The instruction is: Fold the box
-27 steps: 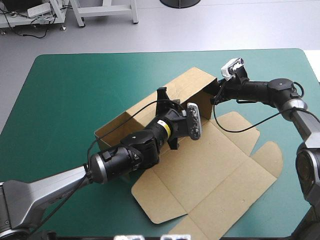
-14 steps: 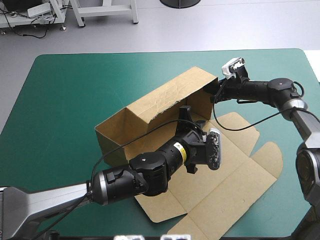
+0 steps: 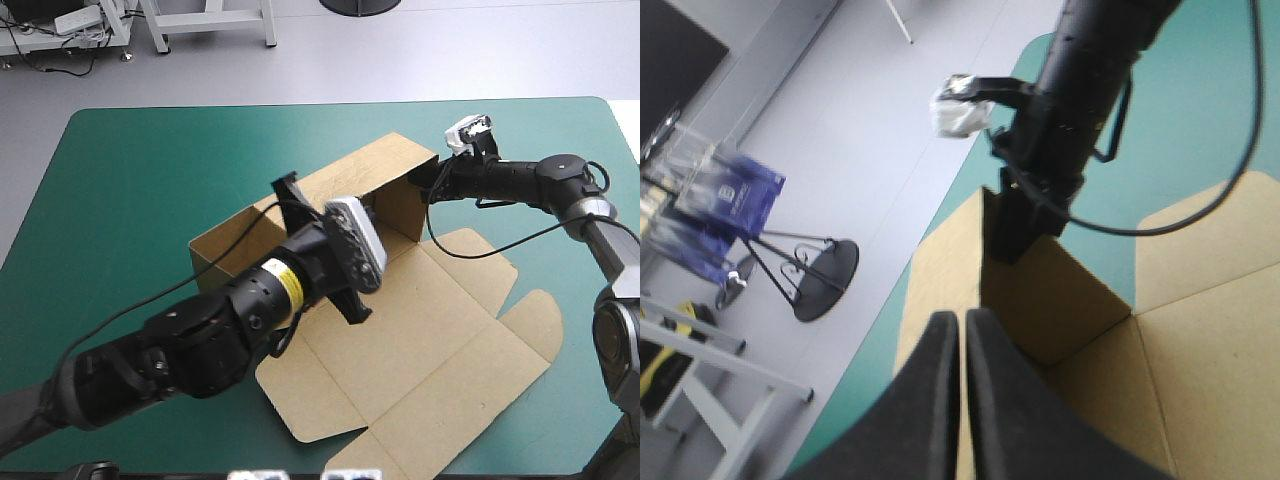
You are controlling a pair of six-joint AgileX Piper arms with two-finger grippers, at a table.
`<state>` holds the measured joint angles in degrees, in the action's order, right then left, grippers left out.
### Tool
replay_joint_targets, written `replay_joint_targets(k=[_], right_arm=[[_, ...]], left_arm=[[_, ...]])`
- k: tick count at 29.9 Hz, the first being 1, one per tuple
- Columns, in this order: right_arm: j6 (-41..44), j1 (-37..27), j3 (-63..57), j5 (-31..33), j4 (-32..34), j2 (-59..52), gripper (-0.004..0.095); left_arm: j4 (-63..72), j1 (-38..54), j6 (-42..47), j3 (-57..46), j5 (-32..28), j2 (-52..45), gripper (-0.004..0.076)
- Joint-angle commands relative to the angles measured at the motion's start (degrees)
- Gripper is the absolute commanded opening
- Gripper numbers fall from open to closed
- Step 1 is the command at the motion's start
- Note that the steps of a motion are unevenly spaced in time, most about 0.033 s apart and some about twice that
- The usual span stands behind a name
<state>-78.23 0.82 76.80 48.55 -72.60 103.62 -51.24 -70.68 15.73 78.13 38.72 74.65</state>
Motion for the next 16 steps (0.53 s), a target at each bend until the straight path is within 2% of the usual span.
replay_joint_targets(k=[1, 9, 16], right_arm=[[3.67, -0.02, 1.13, 3.92, 0.99, -2.63, -0.0021], [7.76, -0.02, 1.50, 4.23, 2.85, -5.22, -0.0013], [20.17, -0.02, 5.19, 4.55, 15.78, -11.14, -0.0013]], left_arm=[[5.45, 4.86, -2.24, 4.72, 3.53, -4.77, 0.0015], [26.39, 27.92, -17.80, 7.60, 4.79, -6.86, 0.0015], [46.53, 51.21, -33.49, 7.60, 4.79, -6.74, 0.0015]])
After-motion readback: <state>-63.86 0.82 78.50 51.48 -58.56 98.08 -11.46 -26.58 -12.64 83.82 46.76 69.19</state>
